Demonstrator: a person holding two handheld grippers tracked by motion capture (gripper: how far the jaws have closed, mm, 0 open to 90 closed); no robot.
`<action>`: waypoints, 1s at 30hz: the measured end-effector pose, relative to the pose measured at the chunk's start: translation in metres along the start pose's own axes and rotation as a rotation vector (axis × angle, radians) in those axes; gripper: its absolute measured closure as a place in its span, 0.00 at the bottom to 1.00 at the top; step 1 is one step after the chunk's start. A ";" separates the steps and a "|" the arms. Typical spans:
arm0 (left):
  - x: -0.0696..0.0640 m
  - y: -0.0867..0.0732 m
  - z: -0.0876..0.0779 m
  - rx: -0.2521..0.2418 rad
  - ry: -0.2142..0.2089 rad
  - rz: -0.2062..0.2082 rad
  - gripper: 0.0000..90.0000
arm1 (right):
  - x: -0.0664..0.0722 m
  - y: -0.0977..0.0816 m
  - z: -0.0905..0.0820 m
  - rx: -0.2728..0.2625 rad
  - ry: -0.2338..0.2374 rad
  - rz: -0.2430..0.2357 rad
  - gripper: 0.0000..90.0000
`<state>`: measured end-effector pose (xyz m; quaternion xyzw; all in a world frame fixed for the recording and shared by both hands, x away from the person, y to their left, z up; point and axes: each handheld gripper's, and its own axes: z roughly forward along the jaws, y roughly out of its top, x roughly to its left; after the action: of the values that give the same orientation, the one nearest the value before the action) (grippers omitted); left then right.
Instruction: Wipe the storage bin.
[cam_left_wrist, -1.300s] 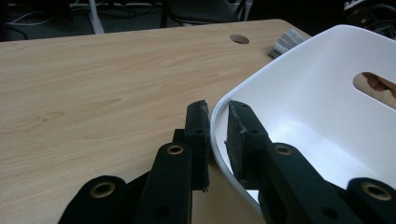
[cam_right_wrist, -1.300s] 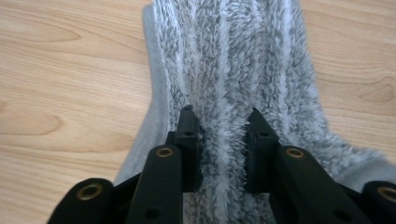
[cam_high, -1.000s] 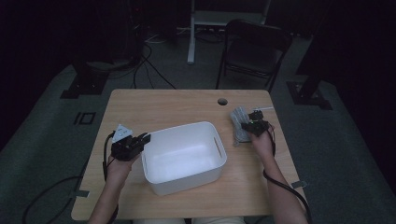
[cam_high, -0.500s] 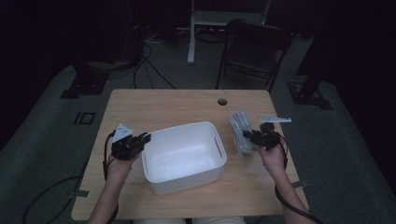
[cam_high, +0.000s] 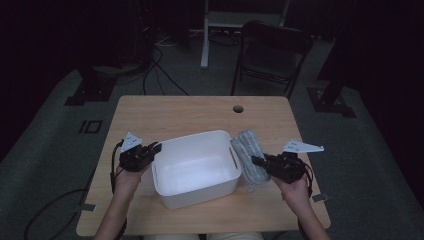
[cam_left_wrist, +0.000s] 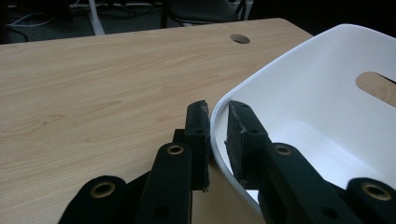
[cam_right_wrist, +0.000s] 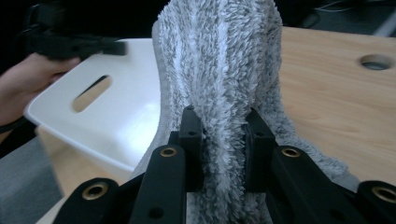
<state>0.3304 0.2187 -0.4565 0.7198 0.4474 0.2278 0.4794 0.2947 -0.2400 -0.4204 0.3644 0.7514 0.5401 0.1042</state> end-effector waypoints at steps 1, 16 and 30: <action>0.000 0.000 0.000 0.000 0.001 0.000 0.88 | 0.002 -0.003 0.003 0.006 -0.005 -0.008 0.83; -0.002 0.000 0.001 -0.004 0.018 -0.005 0.88 | 0.002 -0.022 0.032 0.047 -0.027 0.033 0.84; -0.003 -0.001 0.001 -0.004 0.018 -0.009 0.88 | -0.001 -0.025 0.038 0.041 -0.045 0.040 0.84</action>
<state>0.3297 0.2160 -0.4573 0.7147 0.4545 0.2332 0.4778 0.3055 -0.2161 -0.4578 0.3936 0.7525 0.5180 0.1028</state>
